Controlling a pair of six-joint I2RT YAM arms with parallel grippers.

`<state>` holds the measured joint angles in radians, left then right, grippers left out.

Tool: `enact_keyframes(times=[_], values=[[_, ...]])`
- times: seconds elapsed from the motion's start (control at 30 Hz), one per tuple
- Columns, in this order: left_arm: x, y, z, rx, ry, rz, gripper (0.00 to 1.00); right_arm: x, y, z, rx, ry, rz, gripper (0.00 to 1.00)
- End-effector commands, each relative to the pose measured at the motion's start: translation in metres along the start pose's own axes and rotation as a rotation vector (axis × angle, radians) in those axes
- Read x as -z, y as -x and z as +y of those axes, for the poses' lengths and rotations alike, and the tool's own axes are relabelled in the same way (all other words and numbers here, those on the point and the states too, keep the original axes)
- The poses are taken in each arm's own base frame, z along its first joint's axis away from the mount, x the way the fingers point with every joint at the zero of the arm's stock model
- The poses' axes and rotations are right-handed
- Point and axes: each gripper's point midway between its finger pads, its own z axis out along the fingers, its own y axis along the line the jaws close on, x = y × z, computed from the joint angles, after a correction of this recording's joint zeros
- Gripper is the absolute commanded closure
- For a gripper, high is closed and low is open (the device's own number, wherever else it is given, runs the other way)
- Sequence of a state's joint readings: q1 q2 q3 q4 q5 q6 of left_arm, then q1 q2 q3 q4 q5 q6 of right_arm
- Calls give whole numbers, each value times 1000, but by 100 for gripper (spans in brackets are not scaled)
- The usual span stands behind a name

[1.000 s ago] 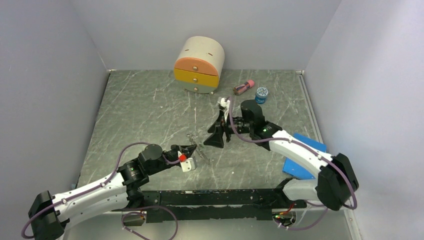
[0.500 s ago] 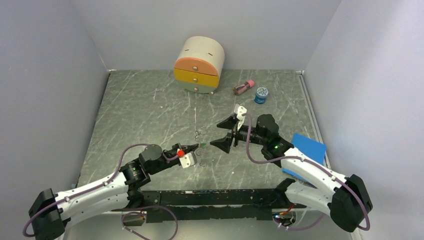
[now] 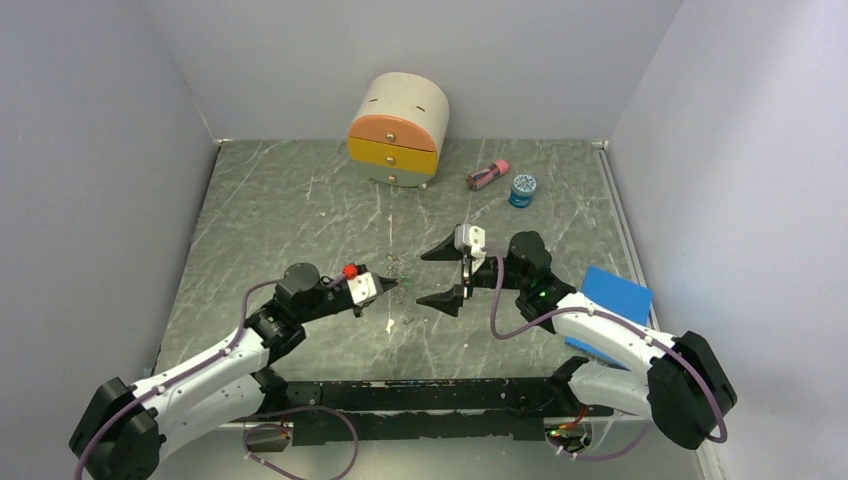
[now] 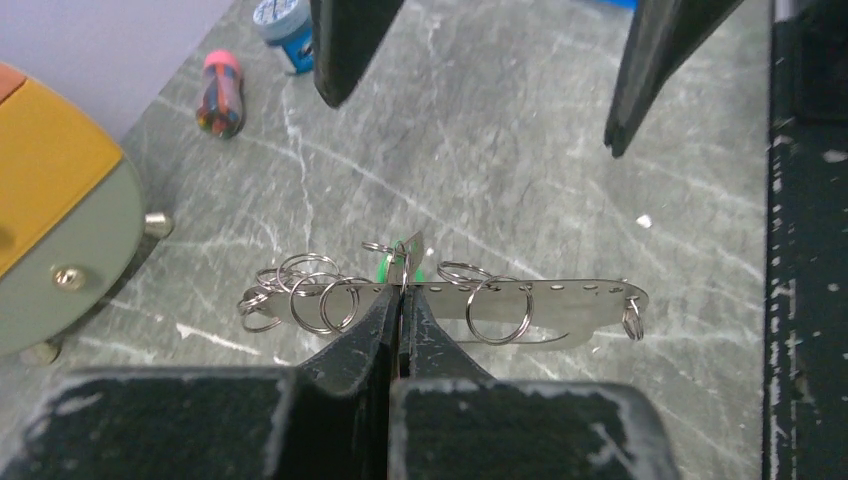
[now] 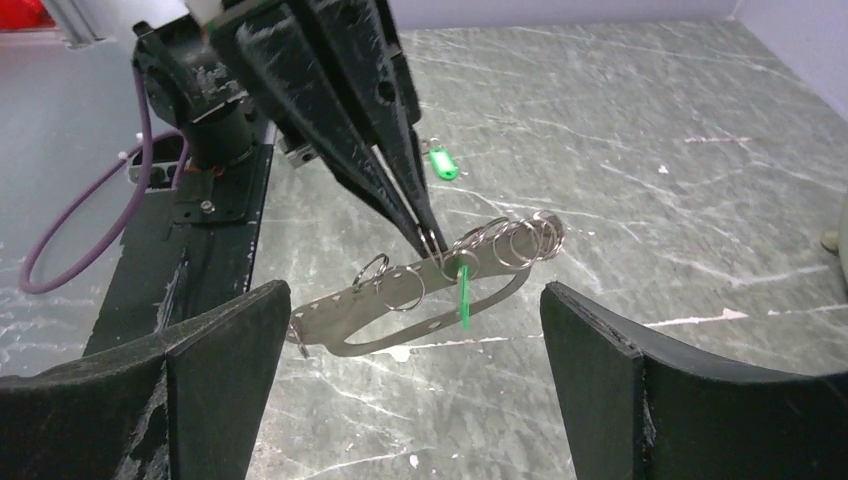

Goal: Put the keys on the keyring

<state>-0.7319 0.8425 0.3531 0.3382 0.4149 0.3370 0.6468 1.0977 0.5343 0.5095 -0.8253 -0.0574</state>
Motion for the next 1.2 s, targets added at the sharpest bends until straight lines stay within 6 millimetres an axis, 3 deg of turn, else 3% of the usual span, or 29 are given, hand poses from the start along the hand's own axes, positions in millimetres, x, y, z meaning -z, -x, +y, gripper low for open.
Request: enact_keyframes(times=[0.0, 0.23, 0.47, 0.77, 1.0, 1.17], values=[[2, 48, -4, 19, -117, -189, 98, 0, 25, 10, 152, 70, -97, 1], [8, 58, -10, 10, -177, -251, 97, -7, 32, 24, 164, 141, -137, 15], [9, 62, -12, 15, -189, -276, 98, -20, 37, 34, 173, 186, -155, 43], [10, 62, -11, 15, -181, -267, 97, -22, 42, 35, 177, 178, -178, 51], [10, 62, -11, 18, -185, -268, 98, -21, 49, 35, 176, 177, -188, 52], [10, 61, -11, 17, -177, -268, 97, -23, 51, 38, 168, 206, -190, 64]])
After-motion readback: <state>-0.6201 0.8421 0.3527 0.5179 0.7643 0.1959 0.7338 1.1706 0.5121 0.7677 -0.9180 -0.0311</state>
